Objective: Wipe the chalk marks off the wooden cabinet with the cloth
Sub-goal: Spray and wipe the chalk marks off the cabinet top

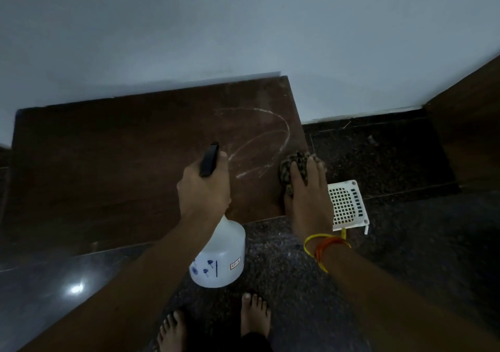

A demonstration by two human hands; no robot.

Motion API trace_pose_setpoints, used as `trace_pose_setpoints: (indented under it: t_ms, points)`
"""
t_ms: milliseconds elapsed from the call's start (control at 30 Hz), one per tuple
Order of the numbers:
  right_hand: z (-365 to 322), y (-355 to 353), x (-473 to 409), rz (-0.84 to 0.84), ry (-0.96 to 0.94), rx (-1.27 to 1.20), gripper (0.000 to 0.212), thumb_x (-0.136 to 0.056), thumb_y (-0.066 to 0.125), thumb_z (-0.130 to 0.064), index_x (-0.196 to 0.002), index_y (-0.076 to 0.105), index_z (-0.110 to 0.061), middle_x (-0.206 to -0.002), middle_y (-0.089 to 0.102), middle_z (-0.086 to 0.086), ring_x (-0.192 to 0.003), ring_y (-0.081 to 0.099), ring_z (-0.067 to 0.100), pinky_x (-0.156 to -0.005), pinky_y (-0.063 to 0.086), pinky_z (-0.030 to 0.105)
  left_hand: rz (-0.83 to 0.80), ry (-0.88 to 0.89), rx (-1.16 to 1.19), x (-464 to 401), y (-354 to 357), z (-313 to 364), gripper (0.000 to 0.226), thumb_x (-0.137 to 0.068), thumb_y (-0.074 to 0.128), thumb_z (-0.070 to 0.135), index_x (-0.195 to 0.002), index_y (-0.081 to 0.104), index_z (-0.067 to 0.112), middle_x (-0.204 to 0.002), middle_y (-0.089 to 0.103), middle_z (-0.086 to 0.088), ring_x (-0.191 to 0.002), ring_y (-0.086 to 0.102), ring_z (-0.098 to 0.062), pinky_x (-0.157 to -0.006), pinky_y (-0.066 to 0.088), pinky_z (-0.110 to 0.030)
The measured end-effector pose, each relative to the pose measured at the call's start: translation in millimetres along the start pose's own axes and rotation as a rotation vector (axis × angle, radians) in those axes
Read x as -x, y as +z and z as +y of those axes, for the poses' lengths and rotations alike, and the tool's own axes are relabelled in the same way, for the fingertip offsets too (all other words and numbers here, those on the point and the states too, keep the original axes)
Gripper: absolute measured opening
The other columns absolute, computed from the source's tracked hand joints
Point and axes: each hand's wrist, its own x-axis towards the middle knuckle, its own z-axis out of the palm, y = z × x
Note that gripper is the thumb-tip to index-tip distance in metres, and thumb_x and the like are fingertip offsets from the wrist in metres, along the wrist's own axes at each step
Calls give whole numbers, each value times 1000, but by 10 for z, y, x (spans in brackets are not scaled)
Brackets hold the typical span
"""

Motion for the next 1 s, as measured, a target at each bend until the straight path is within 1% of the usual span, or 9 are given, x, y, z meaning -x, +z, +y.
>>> trace_pose_setpoints:
  t_ms: [167, 333, 467, 567, 667, 767, 833, 900, 1000]
  points:
    - [88, 10, -205, -9, -43, -9, 61, -83, 63, -19, -139, 43, -11, -148, 29, 24, -138, 22, 46, -105, 37, 54, 2, -30, 17, -1, 0, -9, 26, -97, 53, 43, -76, 56, 28, -73, 64, -7, -54, 59, -22, -67, 58, -40]
    - [47, -43, -659, -12, -31, -21, 57, -89, 54, -22, -142, 37, -11, -151, 23, 23, -140, 16, 42, -111, 30, 52, 30, -15, 13, -17, -50, -20, 27, -97, 53, 43, -75, 56, 28, -70, 64, -6, -52, 59, -23, -67, 58, -41]
    - [30, -3, -386, 28, -24, -54, 58, -84, 61, -16, -138, 43, -7, -147, 30, 25, -138, 23, 45, -108, 33, 54, 41, -26, 9, -8, -106, -16, 27, -97, 53, 44, -77, 58, 27, -72, 65, -7, -54, 60, -24, -69, 59, -43]
    - [65, 11, -260, -1, -40, -44, 59, -80, 64, -16, -136, 46, -8, -146, 33, 25, -136, 26, 45, -106, 35, 54, 27, -22, 10, -3, -130, -4, 26, -97, 53, 43, -77, 57, 29, -74, 65, -8, -55, 60, -24, -68, 59, -43]
    - [86, -16, -555, 16, -71, -34, 56, -85, 60, -17, -137, 44, -7, -146, 32, 26, -136, 26, 45, -106, 36, 55, 26, -5, 0, -27, -136, 0, 27, -98, 52, 44, -76, 57, 28, -75, 66, -9, -56, 61, -25, -66, 58, -42]
    - [42, -27, -835, 5, -61, -12, 54, -90, 54, -21, -140, 39, -7, -148, 27, 26, -137, 23, 45, -111, 29, 53, 24, -2, 12, -50, -134, -6, 28, -98, 52, 43, -75, 57, 27, -72, 64, -7, -55, 60, -23, -64, 57, -39]
    - [2, 4, -779, 34, -25, 5, 53, -90, 53, -20, -140, 40, -7, -148, 27, 27, -137, 22, 46, -113, 26, 53, 24, 1, 5, -53, -127, -16, 28, -98, 52, 43, -75, 55, 29, -72, 64, -6, -55, 60, -23, -66, 58, -41]
    - [-102, 28, -563, 77, -4, 4, 52, -87, 54, -19, -137, 45, -7, -146, 30, 28, -136, 25, 47, -112, 27, 53, 35, -3, -2, -46, -130, -7, 27, -98, 52, 44, -74, 53, 31, -76, 65, -8, -59, 62, -26, -70, 60, -46]
    - [-429, 96, -232, 50, -80, -20, 56, -79, 59, -21, -133, 50, -8, -145, 35, 26, -135, 29, 45, -110, 30, 51, 45, -2, -12, -26, -136, 30, 28, -98, 52, 44, -73, 52, 31, -83, 68, -14, -63, 64, -30, -72, 61, -50]
